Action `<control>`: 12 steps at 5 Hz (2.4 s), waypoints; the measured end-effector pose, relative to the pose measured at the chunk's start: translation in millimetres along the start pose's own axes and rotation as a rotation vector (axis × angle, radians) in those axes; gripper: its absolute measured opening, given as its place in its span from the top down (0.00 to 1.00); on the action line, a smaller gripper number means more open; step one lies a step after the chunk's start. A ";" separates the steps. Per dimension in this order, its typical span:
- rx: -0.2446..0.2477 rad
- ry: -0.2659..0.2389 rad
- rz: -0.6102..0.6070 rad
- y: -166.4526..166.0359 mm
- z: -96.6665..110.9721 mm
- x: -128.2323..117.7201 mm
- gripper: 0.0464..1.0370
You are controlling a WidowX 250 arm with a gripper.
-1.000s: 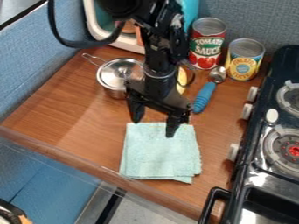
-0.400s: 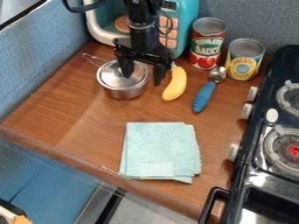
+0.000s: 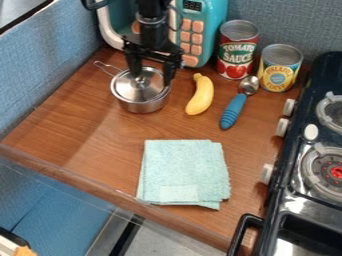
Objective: Move the lid from the silver pot to the lower left of the table
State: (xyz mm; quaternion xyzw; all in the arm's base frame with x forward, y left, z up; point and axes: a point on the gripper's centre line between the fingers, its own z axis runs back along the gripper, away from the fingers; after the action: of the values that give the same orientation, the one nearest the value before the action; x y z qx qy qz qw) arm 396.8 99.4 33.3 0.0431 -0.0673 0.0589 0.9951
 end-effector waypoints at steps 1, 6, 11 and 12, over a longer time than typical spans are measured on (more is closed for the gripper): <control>0.014 0.032 0.029 14.6 -13.0 -4.5 0.04; -0.050 0.061 0.046 13.3 -12.2 -6.2 0.76; 0.001 0.101 0.153 61.9 -23.0 -117.7 0.76; 0.018 0.102 0.185 72.5 -32.1 -117.2 0.76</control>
State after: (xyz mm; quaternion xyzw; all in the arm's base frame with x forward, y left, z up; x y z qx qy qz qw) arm 276.6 161.0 -9.0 0.0426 -0.0196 0.1532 0.9871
